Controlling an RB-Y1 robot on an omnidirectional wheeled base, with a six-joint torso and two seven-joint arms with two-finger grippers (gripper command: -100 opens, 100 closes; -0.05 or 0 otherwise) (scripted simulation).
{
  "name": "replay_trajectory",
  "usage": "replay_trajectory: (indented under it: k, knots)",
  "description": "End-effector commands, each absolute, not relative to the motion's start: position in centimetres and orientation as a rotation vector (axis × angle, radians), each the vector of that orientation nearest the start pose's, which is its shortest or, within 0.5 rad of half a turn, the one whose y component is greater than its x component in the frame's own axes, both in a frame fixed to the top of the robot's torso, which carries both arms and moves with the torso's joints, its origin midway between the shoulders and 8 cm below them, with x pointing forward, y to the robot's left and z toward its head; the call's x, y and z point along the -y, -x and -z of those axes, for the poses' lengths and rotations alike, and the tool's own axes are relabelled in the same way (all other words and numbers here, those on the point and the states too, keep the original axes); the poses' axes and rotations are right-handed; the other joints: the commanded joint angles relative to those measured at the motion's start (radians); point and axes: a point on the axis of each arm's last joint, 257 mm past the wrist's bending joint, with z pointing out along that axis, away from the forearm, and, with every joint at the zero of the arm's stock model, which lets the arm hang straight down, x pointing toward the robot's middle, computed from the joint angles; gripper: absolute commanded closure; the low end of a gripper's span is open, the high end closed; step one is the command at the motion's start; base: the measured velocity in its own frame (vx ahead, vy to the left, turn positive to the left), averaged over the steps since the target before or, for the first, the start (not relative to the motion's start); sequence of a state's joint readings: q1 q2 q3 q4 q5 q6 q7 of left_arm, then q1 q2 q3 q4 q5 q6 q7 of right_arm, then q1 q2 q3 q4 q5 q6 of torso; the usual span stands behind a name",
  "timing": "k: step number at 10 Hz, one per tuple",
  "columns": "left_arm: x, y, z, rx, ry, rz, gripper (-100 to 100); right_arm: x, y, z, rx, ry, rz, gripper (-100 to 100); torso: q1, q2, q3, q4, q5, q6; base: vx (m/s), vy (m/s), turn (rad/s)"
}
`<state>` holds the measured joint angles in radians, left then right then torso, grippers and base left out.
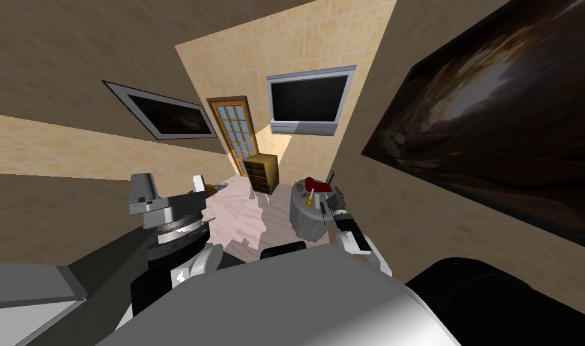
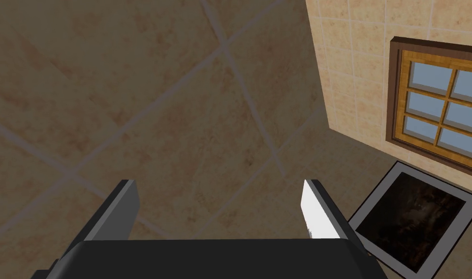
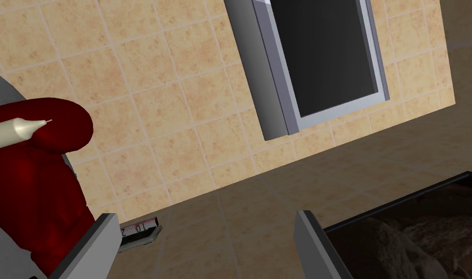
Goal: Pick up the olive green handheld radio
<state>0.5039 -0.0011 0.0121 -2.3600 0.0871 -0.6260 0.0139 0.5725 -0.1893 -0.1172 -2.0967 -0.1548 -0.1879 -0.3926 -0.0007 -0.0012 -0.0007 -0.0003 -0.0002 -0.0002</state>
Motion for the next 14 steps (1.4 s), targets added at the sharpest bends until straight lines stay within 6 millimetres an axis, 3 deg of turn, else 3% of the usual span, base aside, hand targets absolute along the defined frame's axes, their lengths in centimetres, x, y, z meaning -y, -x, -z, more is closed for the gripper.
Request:
replay_trajectory:
  k: [1,2,3,5,6,7,8,9,10,11,12,13,14]
  knots:
    - [-28.7,-29.9,-7.9,-0.411,0.547,1.396,0,37.1,-37.3,15.5,-0.798,-1.355,-1.393,-100,0.000,0.000,0.000,0.000,0.000,0.000,0.012,-0.006,0.055]
    - [-28.7,-29.9,-7.9,-0.411,0.547,1.396,0,38.2,-37.0,17.2,-0.772,-1.440,-1.402,-100,0.000,0.000,0.000,0.000,0.000,0.000,0.011,0.000,0.138]
    - [-28.7,-29.9,-7.9,-0.411,0.547,1.396,0,38.2,-37.0,17.2,-0.769,-1.442,-1.405,-100,0.001,0.000,0.000,0.000,0.000,0.000,0.008,-0.002,0.066]
    - [-28.7,-29.9,-7.9,-0.411,0.547,1.396,0,40.3,-35.9,20.7,-0.716,-1.609,-1.398,-100,0.001,0.000,0.000,0.000,0.000,0.000,0.012,-0.001,0.186]
    - [-28.7,-29.9,-7.9,-0.411,0.547,1.396,0,40.3,-35.8,20.7,-0.690,-1.628,-1.422,-100,0.000,0.000,0.000,0.000,0.000,0.000,0.010,-0.006,0.076]
    - [-28.7,-29.9,-7.9,-0.411,0.547,1.396,0,41.4,-35.1,22.6,-0.650,-1.717,-1.417,-100,0.000,0.000,0.000,0.000,0.000,0.000,0.011,-0.003,0.147]
    - [-28.7,-29.9,-7.9,-0.411,0.547,1.396,0,41.4,-35.1,22.6,-0.639,-1.724,-1.426,-100,0.000,0.000,0.000,0.000,0.000,0.000,0.009,-0.006,0.069]
    - [-28.7,-29.9,-7.9,-0.411,0.547,1.396,0,42.5,-34.2,24.5,-0.588,-1.816,-1.421,-100,0.000,0.000,0.000,0.000,0.000,0.001,0.010,-0.001,0.162]
    - [-28.7,-29.9,-7.9,-0.411,0.547,1.396,0,42.5,-34.2,24.5,-0.581,-1.821,-1.427,-100,0.000,0.000,0.000,0.000,0.000,0.000,0.009,-0.005,0.077]
    - [-28.7,-29.9,-7.9,-0.411,0.547,1.396,0,43.5,-33.3,26.4,-0.519,-1.915,-1.420,-100,0.000,0.000,0.000,0.000,0.000,0.001,0.009,-0.005,0.138]
    - [-28.7,-29.9,-7.9,-0.411,0.547,1.396,0,43.5,-33.3,26.4,-0.514,-1.918,-1.424,-100,0.000,0.000,0.000,0.000,0.000,0.000,0.008,-0.006,0.083]
    - [-28.7,-29.9,-7.9,-0.411,0.547,1.396,0,44.5,-32.1,28.3,-0.449,-2.008,-1.410,-100,0.000,0.000,0.000,0.000,0.000,0.001,0.009,-0.003,0.171]
    - [-28.7,-29.9,-7.9,-0.411,0.547,1.396,0,44.5,-32.1,28.3,-0.440,-2.013,-1.417,-100,0.000,0.000,0.000,0.000,0.000,0.000,0.007,-0.009,0.077]
